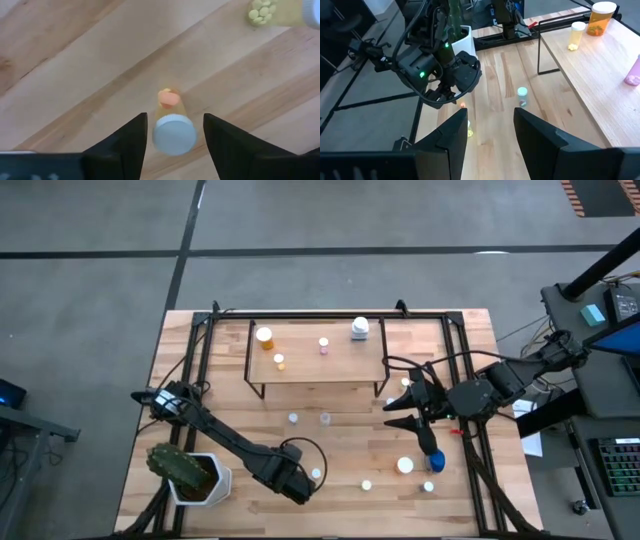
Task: Pick and place medicine bottles onto shelf by color
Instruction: Put the yellow pill bottle on the shelf
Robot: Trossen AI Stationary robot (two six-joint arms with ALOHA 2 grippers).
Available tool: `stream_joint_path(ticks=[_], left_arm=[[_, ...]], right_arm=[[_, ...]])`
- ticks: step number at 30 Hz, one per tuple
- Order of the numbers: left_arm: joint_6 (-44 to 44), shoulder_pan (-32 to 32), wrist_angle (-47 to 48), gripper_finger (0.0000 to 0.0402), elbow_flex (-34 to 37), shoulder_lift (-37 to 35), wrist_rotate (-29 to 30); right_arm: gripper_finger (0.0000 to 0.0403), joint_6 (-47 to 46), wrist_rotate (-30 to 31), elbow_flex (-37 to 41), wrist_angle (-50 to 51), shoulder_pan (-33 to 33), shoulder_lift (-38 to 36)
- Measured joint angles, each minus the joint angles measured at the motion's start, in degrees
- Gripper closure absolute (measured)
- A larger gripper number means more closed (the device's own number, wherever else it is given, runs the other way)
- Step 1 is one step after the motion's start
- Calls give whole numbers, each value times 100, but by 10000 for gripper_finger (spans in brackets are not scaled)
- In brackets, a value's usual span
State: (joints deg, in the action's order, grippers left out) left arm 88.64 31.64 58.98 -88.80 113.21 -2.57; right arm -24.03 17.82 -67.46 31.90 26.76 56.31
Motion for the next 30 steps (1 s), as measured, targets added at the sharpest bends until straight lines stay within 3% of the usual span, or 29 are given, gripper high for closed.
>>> stream_joint_path(ticks=[13, 30], left_arm=[[105, 7, -2, 308, -20, 0, -38], [-160, -330, 33, 301, -1096, -785, -232]], right_arm=[[252, 0, 2, 2, 2, 0, 2], [252, 55, 22, 2, 80, -2, 2]])
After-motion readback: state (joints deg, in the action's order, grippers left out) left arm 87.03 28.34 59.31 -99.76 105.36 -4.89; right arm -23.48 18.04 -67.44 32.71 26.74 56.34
